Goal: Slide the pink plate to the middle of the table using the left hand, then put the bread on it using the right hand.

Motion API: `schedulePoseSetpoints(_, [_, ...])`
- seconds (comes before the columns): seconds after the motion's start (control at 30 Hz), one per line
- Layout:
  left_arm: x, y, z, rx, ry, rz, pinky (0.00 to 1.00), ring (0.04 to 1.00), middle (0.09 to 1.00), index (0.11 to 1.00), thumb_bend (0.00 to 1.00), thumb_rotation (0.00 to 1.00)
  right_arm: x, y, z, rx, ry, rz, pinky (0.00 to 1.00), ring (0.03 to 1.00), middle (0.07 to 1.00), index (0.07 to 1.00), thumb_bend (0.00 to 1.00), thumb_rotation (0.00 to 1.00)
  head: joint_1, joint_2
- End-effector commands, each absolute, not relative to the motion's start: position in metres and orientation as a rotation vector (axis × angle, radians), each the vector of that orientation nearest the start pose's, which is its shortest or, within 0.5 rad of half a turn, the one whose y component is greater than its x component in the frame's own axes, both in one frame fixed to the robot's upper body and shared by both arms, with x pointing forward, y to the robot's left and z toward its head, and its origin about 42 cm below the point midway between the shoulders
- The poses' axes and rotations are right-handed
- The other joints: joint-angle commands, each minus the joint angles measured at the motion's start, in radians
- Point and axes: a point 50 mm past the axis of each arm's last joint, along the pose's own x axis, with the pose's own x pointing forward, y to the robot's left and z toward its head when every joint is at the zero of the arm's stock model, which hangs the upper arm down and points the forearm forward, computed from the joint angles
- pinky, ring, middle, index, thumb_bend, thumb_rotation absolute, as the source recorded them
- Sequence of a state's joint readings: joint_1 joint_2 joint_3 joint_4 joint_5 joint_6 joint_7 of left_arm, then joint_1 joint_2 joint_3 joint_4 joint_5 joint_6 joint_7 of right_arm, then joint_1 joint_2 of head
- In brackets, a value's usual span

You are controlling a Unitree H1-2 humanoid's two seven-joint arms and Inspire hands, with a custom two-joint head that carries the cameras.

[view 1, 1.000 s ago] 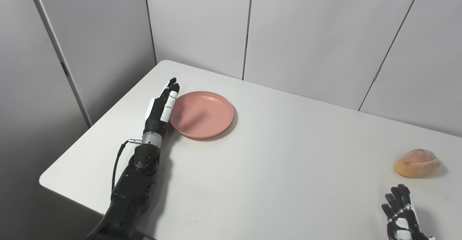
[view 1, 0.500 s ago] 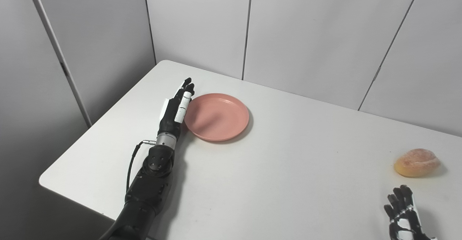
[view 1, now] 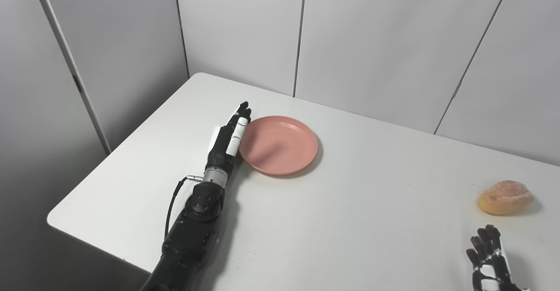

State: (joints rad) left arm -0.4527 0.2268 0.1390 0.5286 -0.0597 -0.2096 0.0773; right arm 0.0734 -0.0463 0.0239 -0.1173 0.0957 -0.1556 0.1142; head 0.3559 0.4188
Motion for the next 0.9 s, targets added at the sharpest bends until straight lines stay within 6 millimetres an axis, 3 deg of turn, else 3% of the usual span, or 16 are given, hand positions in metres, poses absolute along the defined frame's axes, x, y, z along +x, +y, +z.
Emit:
schedulePoseSetpoints(0.0, [0.432,0.305,0.159,0.114,-0.221,0.167,0.98,0.928,0.933,0.912,0.71,1.00,0.262,-0.216,0.133,0.037,-0.274,0.121,1.00,1.000,1.000,1.000,0.47,0.87,-0.003,0.001])
schedulePoseSetpoints(0.17, [0.435,0.295,0.160,0.092,-0.219,0.159,0.96,0.916,0.929,0.915,0.67,1.00,0.262,-0.214,0.134,0.040,-0.280,0.113,1.00,1.000,0.997,1.000,0.45,0.86,-0.007,0.003])
schedulePoseSetpoints(0.87, [0.448,0.253,0.166,0.074,-0.218,0.078,0.91,0.907,0.915,0.892,0.71,1.00,0.260,-0.209,0.138,0.031,-0.274,0.117,1.00,1.000,0.995,1.000,0.45,0.82,-0.097,0.027])
